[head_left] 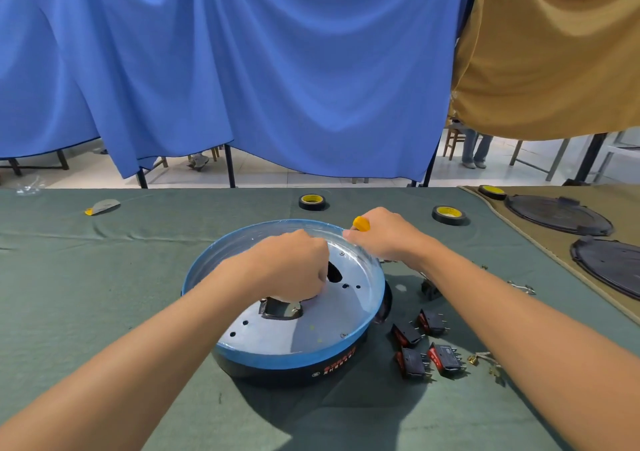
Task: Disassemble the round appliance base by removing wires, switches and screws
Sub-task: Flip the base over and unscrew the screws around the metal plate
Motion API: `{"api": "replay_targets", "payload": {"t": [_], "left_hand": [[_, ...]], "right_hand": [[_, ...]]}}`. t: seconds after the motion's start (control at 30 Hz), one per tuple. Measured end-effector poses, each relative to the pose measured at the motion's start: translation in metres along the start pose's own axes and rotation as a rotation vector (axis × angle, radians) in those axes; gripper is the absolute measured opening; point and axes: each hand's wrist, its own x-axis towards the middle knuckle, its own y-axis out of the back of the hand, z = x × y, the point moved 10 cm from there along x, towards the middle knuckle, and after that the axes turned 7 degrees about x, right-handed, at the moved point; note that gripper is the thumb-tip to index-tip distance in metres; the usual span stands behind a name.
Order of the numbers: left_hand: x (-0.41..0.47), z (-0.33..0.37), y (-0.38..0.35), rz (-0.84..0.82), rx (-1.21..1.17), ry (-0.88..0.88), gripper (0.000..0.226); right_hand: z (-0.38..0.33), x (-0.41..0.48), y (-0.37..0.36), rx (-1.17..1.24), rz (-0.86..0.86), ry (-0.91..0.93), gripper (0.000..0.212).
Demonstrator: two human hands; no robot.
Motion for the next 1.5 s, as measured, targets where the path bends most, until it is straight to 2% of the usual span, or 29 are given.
{"api": "replay_targets", "payload": {"t": [0.17, 0.23, 0.37, 0.47, 0.53, 0.67, 0.8, 0.97, 1.33, 1.5], "left_hand": [[0.002, -0.01, -0.012, -0.016, -0.184, -0.045, 0.012], [0.001, -0.012, -0.014, 0.001, -0.2, -0.054, 0.012], [0.001, -0.002, -0.013, 0.014, -0.051, -0.098, 0.018], [0.001, 0.007, -0.011, 0.028, 0.054, -0.12, 0.03], [0.001, 0.005, -0.01, 0.008, 0.01, -0.123, 0.032], [0.008, -0.009, -0.007, 0.014, -0.187, -0.075, 0.025], [0.013, -0.015, -0.013, 0.007, -0.266, -0.068, 0.02], [0.013, -0.015, -0.017, -0.052, -0.261, -0.097, 0.017], [0.009, -0.018, -0.025, 0.028, -0.291, -0.11, 0.012], [0.001, -0.024, -0.035, -0.013, -0.408, -0.117, 0.013]], "right_hand": [[-0.012, -0.008, 0.036, 0.131, 0.119, 0.08, 0.041], [-0.02, -0.01, 0.05, 0.202, 0.233, 0.133, 0.048], [-0.037, -0.019, 0.082, 0.454, 0.508, 0.257, 0.053], [-0.045, -0.021, 0.093, 0.631, 0.585, 0.306, 0.062], [-0.05, -0.02, 0.092, 0.612, 0.579, 0.31, 0.068], [-0.053, -0.019, 0.078, 0.401, 0.54, 0.32, 0.08], [-0.049, -0.019, 0.065, 0.3, 0.512, 0.384, 0.078], [-0.043, -0.009, 0.058, 0.259, 0.47, 0.375, 0.076], [-0.041, -0.005, 0.048, 0.232, 0.44, 0.375, 0.075], [-0.043, -0.003, 0.046, 0.236, 0.422, 0.368, 0.075]]}}
